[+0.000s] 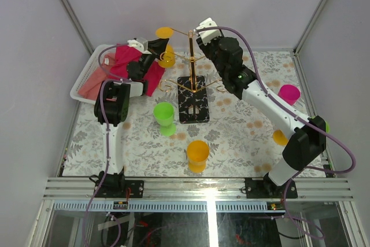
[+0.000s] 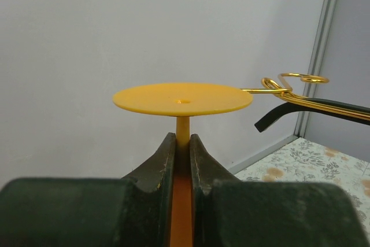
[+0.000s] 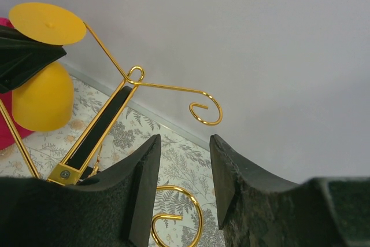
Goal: Place the wine glass upside down on the wine glass rack
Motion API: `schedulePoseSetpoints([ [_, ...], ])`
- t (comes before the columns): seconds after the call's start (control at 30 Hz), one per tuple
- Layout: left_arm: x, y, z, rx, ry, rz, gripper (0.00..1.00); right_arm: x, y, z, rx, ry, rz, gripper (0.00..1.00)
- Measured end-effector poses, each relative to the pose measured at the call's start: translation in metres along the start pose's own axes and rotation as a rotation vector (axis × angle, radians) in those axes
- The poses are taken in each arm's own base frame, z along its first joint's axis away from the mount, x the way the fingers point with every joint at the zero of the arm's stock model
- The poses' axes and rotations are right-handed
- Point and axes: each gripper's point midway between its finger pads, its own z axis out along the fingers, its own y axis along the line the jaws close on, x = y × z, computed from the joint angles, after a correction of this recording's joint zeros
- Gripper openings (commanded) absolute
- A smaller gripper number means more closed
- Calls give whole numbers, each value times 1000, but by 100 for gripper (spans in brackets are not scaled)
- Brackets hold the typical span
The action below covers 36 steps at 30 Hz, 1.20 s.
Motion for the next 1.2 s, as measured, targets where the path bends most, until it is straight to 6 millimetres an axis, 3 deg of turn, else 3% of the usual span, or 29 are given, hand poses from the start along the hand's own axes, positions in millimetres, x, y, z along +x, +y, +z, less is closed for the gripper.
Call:
schedulePoseSetpoints([
  [0.13,1,-7,1,30,6,-5,3,7,2,-2,-6,13,-2,47],
  [0.4,5,-16,6,57,2,-27,43,16,4,-6,-11,38,-10,54],
  [0.47,7,-18,3,56,8,-29,56,16,3,-7,-8,39,-10,56],
  [0.5,9,-19,0,54,16,-30,69,16,3,-7,-7,39,-10,57],
  [0.53,13,-20,-4,50,28,-30,91,16,3,-7,-7,39,-10,57],
  [0.57,17,-21,-9,44,44,-33,99,16,3,-8,-7,38,-10,58],
  [0.73,26,-22,-38,-11,115,-44,100,17,3,-8,-7,41,-9,71],
  [0.93,-5,-16,-58,-87,108,-24,100,14,1,-11,-5,35,11,100],
  [1.1,-31,6,-79,-187,94,-2,100,8,-4,-21,-5,38,22,99],
  [1.2,-43,17,-103,-257,105,-5,100,8,-6,-26,-9,48,30,99],
])
